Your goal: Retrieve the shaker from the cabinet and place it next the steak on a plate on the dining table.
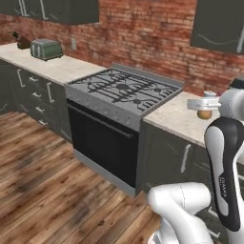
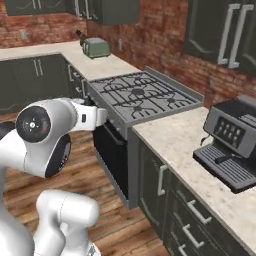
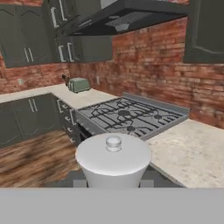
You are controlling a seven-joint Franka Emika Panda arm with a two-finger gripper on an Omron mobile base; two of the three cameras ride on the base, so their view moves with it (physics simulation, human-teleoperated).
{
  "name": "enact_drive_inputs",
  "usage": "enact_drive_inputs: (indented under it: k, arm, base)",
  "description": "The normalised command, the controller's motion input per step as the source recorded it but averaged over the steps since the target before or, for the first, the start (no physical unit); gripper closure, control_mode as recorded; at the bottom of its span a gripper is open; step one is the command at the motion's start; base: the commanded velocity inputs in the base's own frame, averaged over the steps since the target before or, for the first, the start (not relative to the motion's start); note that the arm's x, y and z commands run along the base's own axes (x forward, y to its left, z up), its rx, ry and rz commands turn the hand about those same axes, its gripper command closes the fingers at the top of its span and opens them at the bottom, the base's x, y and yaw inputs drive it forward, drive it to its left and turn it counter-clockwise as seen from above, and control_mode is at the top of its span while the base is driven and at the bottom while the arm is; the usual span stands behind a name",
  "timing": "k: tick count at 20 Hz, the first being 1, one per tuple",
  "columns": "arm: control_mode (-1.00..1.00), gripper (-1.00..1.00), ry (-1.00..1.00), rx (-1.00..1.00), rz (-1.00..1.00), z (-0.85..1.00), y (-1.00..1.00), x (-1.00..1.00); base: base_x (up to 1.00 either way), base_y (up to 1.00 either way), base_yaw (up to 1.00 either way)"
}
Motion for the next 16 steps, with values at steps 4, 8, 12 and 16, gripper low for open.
enact_drive_inputs:
  k: [4, 8, 12, 16]
  arm:
    - [1.00, 1.00, 0.00, 0.00, 0.00, 0.00, 0.00, 0.00]
    - [1.00, 1.00, 0.00, 0.00, 0.00, 0.00, 0.00, 0.00]
    - [1.00, 1.00, 0.00, 0.00, 0.00, 0.00, 0.00, 0.00]
    - [1.00, 1.00, 0.00, 0.00, 0.00, 0.00, 0.00, 0.00]
  base:
    - [-0.02, 0.65, 0.70]
    - [0.00, 0.54, 0.65]
    - [0.00, 0.33, 0.60]
    - [0.00, 0.35, 0.58]
